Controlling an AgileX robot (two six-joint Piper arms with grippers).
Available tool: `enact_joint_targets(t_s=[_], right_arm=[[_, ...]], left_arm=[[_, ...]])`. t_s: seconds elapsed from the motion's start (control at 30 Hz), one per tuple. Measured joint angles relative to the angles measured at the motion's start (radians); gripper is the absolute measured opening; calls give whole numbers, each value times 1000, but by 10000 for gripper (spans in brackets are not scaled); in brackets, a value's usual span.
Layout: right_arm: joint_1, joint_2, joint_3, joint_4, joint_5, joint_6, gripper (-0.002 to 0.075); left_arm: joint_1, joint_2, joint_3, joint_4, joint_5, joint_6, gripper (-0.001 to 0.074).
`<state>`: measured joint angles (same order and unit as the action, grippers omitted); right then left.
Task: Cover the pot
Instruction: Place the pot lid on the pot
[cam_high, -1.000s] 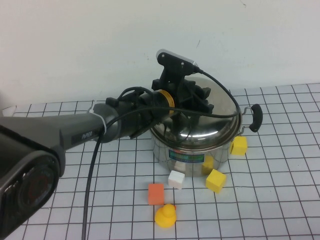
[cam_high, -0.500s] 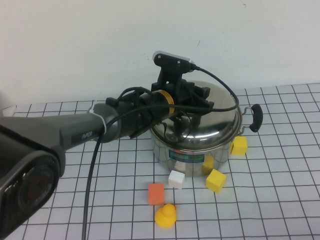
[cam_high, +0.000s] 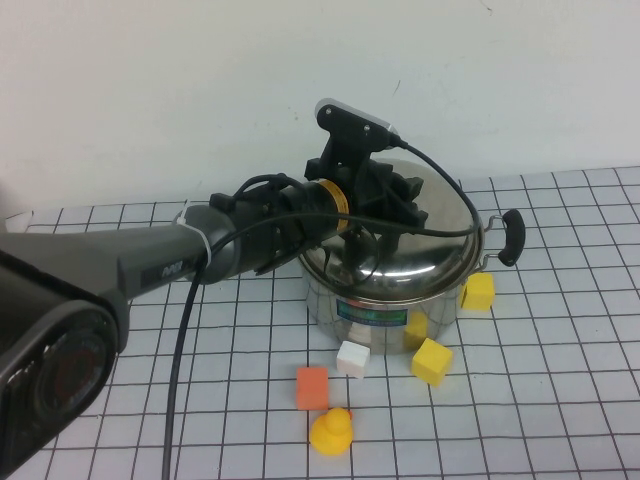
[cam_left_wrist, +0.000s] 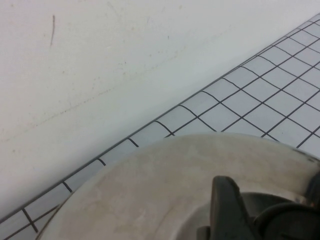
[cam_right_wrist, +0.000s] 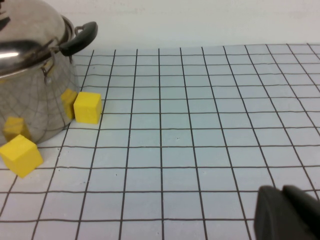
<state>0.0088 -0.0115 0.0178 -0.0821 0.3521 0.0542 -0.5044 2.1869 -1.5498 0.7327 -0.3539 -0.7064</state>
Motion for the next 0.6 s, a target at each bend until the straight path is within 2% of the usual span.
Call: enact_joint_targets(t_s=[0.43, 0.5, 0.6], right_arm=[[0, 0, 0, 0, 0, 0, 9], [0, 0, 0, 0, 0, 0, 9], [0, 0, 0, 0, 0, 0, 9]], left_arm=[[0, 0, 0, 4, -4, -7, 313], [0, 0, 0, 14, -4, -4, 340], [0, 0, 0, 23, -2, 2, 419]])
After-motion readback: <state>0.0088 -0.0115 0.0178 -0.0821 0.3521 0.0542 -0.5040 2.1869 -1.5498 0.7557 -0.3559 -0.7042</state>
